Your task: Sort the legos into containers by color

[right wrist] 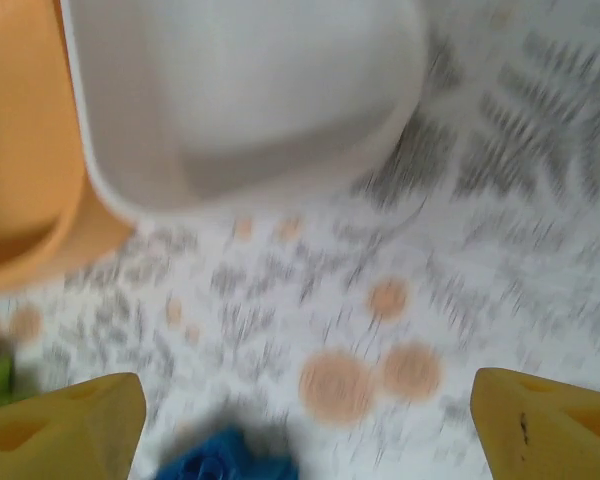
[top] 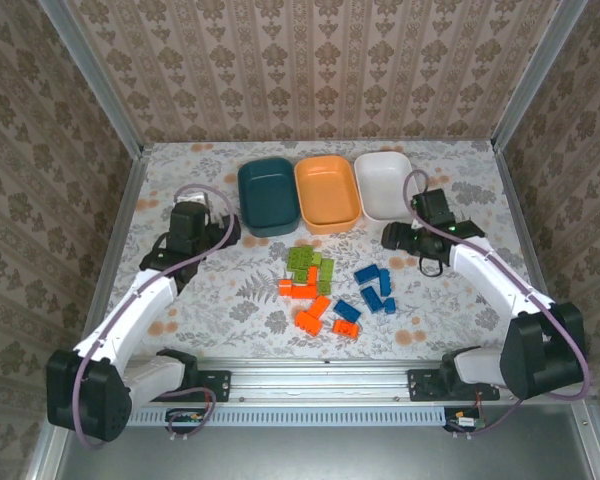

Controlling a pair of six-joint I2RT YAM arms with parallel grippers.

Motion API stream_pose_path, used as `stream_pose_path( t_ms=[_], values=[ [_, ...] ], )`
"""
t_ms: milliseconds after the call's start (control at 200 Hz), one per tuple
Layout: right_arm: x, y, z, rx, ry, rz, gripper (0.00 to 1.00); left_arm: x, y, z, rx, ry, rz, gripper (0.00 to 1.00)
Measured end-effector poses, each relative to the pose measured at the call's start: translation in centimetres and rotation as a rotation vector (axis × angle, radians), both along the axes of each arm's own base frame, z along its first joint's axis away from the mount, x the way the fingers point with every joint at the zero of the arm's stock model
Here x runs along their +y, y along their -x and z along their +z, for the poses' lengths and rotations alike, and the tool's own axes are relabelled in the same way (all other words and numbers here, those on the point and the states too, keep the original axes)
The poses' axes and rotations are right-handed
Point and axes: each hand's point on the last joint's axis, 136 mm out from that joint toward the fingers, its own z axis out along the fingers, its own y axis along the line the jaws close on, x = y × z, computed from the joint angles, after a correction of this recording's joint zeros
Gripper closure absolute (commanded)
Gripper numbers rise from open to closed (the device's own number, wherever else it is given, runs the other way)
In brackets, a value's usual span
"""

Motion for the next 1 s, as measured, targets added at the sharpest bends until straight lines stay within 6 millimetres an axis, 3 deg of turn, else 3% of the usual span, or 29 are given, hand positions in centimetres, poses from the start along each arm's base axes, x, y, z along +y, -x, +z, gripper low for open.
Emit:
stream_pose_path(
  t_ms=[180,340,510,835,1000],
  values=[
    [1.7,3.5,-3.0,0.123,0.031,0.064,0.32,-3.7,1.6,-0.3,0.136,0.069,-0.215,0.0],
    [2.2,5.2,-5.4,0.201,0.066,0.092,0.37,-5.3,3.3,-1.2,0.2,0.104,-0.319,0.0],
    [2.7,5.9,-6.5,0.231,0.076,0.105,0.42,-5.6,4.3,-2.3,0.242,0.121,-0.344,0.0],
    [2.7,6.2,-8.8,0.286,0.091,0.096,0.5,-5.6,4.4,-2.4,0.251,0.124,-0.347,0.0],
    [2.6,5.9,-9.3,0.29,0.099,0.093,0.59,-5.6,4.6,-2.6,0.257,0.123,-0.347,0.0]
  ],
)
